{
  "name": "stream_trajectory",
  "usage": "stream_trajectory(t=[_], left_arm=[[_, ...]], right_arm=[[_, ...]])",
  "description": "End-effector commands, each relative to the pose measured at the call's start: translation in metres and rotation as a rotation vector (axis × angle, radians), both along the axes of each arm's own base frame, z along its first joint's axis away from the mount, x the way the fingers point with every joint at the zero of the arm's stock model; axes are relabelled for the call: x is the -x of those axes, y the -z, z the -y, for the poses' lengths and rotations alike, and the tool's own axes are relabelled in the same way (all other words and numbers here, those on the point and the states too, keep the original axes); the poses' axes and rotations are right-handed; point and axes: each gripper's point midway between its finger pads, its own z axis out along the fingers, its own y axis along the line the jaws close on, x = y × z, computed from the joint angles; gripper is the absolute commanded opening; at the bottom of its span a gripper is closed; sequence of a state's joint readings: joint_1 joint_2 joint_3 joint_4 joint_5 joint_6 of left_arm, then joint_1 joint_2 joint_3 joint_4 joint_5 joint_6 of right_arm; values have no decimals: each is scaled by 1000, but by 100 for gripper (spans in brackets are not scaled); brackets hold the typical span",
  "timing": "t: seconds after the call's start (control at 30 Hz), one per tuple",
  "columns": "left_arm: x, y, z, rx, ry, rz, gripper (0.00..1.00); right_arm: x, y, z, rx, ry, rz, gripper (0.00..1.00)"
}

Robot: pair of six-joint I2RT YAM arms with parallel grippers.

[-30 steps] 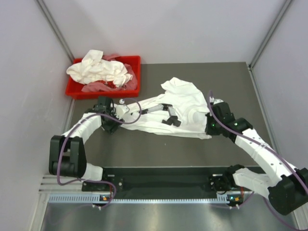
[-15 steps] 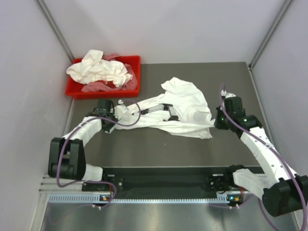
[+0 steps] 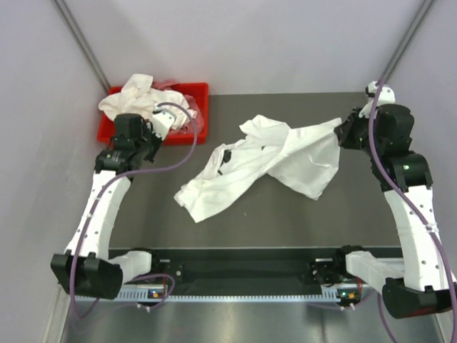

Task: Fold and stack the t-shirts
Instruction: Flatten the tshirt out

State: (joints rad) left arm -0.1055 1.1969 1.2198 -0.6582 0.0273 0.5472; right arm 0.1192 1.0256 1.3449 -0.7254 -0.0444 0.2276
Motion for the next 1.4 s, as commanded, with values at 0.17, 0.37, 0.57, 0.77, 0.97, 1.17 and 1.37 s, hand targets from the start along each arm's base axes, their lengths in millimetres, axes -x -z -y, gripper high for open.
stream_trajectory(t=[0.17,0.37,0.57,0.77,0.97,1.17,1.37], left_arm=[[92,86,115,99,442,-257,36],[136,167,157,-161,583,-423,52],[150,202,157,-327,635,-434,57],[147,224,140,-436,608,-474,47],[164,245,145,-386,642,-570,32],[195,239,155,-289,735,-702,38],[195,221,178,-178,782,-658,54]], right_arm=[[3,14,-19,-64,-100,6,0],[2,53,-20,-79,-92,-64,0],[3,71,-21,-84,-89,-103,0],[6,79,-16,-74,-62,-120,0],[4,85,-9,-43,-44,-146,0],[1,80,-5,-39,-38,-140,0],[0,79,-6,-45,-40,-138,0]])
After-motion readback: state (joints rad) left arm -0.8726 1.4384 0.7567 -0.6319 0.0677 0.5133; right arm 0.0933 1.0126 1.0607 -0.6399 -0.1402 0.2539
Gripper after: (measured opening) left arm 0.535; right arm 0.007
